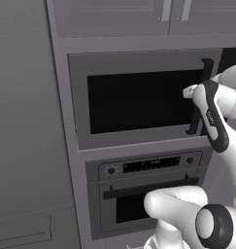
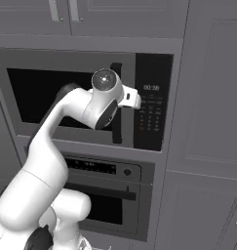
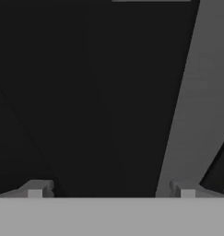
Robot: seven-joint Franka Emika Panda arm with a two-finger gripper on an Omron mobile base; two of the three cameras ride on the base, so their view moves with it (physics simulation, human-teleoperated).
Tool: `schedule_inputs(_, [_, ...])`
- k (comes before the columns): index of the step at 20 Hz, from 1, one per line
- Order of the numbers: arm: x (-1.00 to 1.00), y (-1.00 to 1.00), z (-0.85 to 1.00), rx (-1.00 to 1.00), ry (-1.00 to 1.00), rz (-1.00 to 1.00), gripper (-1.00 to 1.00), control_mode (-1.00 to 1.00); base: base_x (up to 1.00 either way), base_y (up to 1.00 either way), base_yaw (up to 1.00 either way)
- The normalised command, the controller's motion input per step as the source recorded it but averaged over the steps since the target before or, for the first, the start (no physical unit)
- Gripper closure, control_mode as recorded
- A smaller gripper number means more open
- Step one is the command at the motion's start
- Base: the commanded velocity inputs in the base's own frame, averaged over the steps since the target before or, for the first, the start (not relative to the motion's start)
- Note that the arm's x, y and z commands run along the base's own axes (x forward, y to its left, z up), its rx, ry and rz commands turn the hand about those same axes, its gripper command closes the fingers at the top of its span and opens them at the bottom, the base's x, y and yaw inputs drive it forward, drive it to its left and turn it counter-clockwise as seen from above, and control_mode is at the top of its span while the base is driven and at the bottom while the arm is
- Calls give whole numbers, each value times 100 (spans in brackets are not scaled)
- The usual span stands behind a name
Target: Place the sponge inside the microwave to prepare for sanitizing.
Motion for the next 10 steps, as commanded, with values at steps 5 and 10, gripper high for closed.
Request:
schedule_inputs(5, [44, 0, -9, 0, 0, 0, 100, -100, 0, 0, 0])
schedule_inputs(10, [51, 0, -5, 1, 0, 1, 100, -100, 0, 0, 0])
